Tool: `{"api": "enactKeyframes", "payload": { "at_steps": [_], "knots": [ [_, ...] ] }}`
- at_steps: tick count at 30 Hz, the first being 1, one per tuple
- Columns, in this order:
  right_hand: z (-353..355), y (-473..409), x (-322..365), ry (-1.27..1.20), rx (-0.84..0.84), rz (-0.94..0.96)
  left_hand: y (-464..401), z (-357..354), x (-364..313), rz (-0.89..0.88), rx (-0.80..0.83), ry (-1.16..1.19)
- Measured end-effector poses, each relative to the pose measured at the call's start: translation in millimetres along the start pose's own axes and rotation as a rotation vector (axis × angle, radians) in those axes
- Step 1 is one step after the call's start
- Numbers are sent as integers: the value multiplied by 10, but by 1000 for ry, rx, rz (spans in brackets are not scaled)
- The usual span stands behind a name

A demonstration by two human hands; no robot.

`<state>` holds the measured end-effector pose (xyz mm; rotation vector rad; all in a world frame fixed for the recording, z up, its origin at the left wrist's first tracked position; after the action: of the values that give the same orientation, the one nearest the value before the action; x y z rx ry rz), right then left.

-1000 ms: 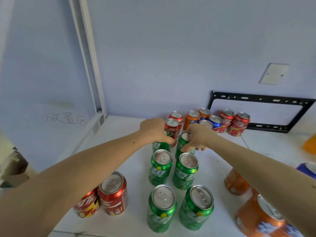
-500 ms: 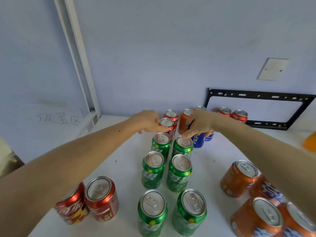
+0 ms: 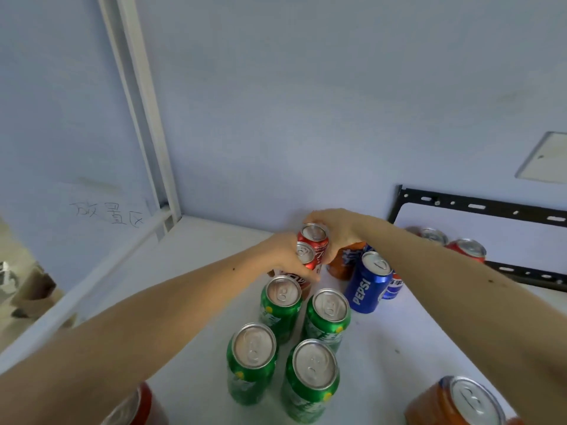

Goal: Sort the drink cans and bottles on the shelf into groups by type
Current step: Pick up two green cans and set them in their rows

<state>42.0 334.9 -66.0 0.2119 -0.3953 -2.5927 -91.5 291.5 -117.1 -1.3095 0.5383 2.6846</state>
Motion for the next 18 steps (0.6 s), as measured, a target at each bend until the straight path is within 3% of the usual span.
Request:
{"api": "enactKeyframes", "payload": {
  "at_steps": [10, 18],
  "knots": [
    [-24, -155, -6, 44, -133, 45, 101, 177, 51, 101, -74, 132],
    [569, 168, 305, -6, -280, -62, 763, 940, 72, 76, -226, 182]
  ]
}}
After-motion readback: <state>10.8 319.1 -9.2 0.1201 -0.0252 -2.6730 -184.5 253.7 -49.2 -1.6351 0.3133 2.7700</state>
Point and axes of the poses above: each hand's wrist, its own y-axis away from the middle knuckle, its own z-axis out of the back of the hand, x = y × z, the point moved 2 cm from there along -y, towards the middle knuckle, and after that the axes turned 14 degrees about y, right-handed, at the moved point
